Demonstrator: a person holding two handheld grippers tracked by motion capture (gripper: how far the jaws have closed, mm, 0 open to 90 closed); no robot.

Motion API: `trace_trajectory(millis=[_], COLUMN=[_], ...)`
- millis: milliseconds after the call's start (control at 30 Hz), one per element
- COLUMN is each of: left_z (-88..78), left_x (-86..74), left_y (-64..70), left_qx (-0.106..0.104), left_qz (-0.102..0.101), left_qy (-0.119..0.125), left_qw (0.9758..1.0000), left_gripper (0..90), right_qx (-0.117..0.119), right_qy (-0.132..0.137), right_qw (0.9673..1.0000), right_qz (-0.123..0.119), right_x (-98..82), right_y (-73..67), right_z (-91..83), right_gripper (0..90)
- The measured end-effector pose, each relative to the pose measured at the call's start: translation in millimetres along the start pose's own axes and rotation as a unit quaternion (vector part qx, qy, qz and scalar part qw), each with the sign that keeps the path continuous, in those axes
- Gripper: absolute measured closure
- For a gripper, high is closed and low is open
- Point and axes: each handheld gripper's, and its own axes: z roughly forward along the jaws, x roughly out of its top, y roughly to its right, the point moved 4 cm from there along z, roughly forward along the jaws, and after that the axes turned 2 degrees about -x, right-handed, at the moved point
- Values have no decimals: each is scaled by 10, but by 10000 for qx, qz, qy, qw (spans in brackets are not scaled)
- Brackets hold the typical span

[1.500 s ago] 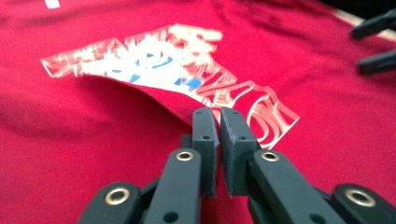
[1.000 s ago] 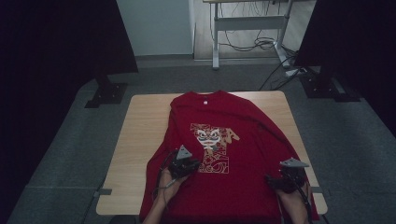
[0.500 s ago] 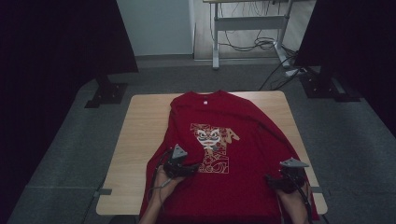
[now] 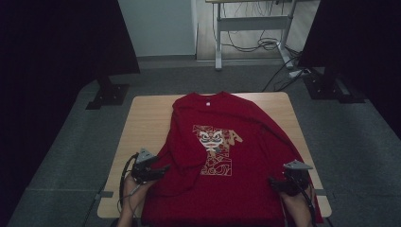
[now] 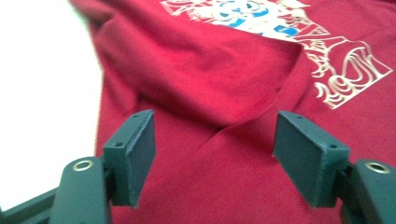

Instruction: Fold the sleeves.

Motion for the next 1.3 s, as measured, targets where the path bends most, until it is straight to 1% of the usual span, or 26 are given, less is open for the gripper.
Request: trace_trajectory(millis=[67,100,133,200,233,267,300,333,367,400,467,533,567,633,667,700,733,767,800,833,1000,1033,1100,1133,1167,1300], left_z=[0,-1,-1,-1,55,55,144,172,172,199,196,183,177,172,172,128,102,102,47,21,21,-86,-138,-138,-188,-188], left_x=[0,-76,-76,-76,-149,-149,-219,-244,-244,-279,-284,-284,-285,-285,-285,-269,-256,-256,-227,-216,-216,-152,-90,-90,-33,-33], left_y=[0,-95,-95,-95,-139,-139,-148,-149,-149,-142,-136,-110,-100,-89,-89,-72,-70,-70,-60,-52,-52,21,120,120,256,256], left_qx=[0,100,100,100,148,148,260,377,377,477,416,362,392,431,431,457,405,405,326,277,277,114,-53,-53,-247,-247], left_qz=[0,-156,-156,-156,-133,-133,29,117,117,263,221,210,225,246,246,242,182,182,67,30,30,-41,53,53,181,181], left_qy=[0,-6,-6,-6,-43,-43,-269,-364,-364,-396,-370,-395,-406,-404,-404,-286,-218,-218,-35,15,15,275,405,405,520,520], left_qw=[10000,9998,9998,9998,9998,9998,9993,9986,9986,9977,9982,9983,9982,9980,9980,9983,9988,9988,9994,9996,9996,9995,9991,9991,9982,9982], left_gripper=[340,340,364,364,364,397,397,428,446,446,556,556,690,744,744,744,814,830,830,846,847,847,857,857,857,857], right_qx=[0,0,0,1,1,1,1,8,8,9,18,22,25,27,30,30,36,36,34,40,43,43,52,52,49,52], right_qy=[0,0,0,0,0,0,0,4,4,5,7,9,10,11,11,11,12,12,12,13,13,13,12,12,16,14], right_qw=[10000,10000,10000,10000,10000,10000,10000,10000,10000,10000,10000,10000,10000,10000,10000,10000,10000,10000,10000,10000,10000,10000,10000,10000,10000,10000], right_qz=[-1,-1,-1,-1,-1,-1,-2,-7,-7,-6,-15,-21,-28,-32,-36,-36,-39,-39,-41,-44,-45,-45,-55,-55,-54,-55], right_x=[0,0,0,0,0,0,0,0,0,0,0,0,0,0,0,0,0,0,0,0,0,0,0,0,0,0], right_y=[0,0,0,0,0,0,-1,-2,-2,-3,-4,-5,-5,-6,-6,-6,-7,-7,-6,-7,-8,-8,-9,-9,-9,-9], right_z=[0,0,0,0,0,0,0,-1,-1,-2,-2,-3,-3,-3,-3,-3,-2,-2,-3,-3,-3,-3,-3,-3,-3,-3], right_gripper=[1,1,1,2,2,2,2,4,4,5,6,7,7,7,7,7,7,7,7,7,8,8,8,8,8,8])
